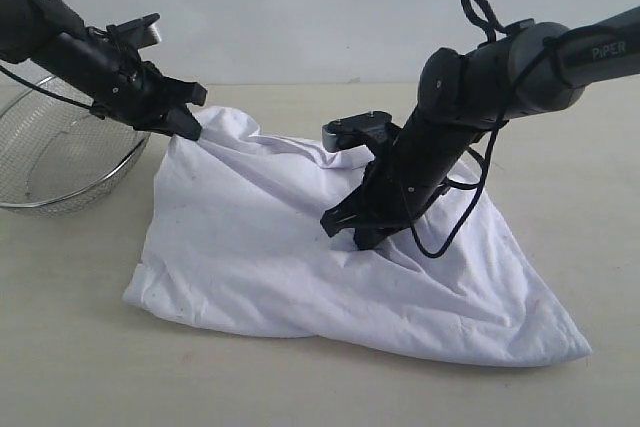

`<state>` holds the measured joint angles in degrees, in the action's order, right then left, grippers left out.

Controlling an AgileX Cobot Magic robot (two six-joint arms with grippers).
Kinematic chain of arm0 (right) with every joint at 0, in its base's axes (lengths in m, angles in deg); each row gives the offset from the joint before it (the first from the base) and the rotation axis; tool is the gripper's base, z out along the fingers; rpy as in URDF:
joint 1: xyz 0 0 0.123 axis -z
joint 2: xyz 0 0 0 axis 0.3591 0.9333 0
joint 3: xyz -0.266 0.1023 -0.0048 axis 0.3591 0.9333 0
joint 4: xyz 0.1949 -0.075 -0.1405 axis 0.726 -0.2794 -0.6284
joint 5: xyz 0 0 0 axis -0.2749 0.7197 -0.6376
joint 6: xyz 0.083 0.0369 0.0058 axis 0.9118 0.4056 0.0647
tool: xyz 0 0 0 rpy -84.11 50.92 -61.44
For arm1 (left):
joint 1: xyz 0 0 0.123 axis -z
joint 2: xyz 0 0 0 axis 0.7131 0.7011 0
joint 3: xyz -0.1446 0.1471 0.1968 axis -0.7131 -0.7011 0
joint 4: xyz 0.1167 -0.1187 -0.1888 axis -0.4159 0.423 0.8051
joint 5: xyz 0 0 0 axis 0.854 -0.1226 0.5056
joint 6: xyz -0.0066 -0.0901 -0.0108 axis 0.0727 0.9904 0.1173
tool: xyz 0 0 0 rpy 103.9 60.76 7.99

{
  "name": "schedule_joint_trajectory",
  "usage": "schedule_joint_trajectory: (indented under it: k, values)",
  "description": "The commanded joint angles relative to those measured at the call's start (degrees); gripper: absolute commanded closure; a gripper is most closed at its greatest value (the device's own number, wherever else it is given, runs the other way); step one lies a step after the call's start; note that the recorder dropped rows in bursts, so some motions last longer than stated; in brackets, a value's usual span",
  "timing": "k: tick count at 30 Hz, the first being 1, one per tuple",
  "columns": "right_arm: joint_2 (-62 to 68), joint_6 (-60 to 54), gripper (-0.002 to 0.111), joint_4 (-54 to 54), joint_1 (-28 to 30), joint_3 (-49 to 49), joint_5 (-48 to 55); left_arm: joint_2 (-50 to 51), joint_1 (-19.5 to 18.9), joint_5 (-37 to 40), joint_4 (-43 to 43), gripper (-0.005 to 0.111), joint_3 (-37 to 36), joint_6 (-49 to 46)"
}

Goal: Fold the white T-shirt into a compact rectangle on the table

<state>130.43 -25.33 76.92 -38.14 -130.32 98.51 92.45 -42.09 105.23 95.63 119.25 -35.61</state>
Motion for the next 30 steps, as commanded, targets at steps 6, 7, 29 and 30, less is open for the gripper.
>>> schedule_joint_trajectory:
  k: [6, 7, 29, 30]
  values:
    - [1.8, 0.1, 0.108, -5.2, 0.5, 1.2, 2.7, -0.6, -0.9, -4.9, -1.0, 0.052, 0.5, -2.1]
    - [1.8, 0.1, 0.108, -5.2, 0.5, 1.2, 2.7, -0.7, -1.0, -4.8, -1.0, 0.046, 0.5, -1.9]
    - [-4.0, 1.5, 0.108, -4.7, 0.5, -0.2, -5.8, -0.7, 12.1, 15.7, 2.3, 0.102, -3.8, -6.6]
    - [-4.0, 1.8, 0.108, -4.7, 0.5, -0.7, -6.5, -0.7, 12.5, 14.3, 1.8, 0.102, -4.6, -6.1]
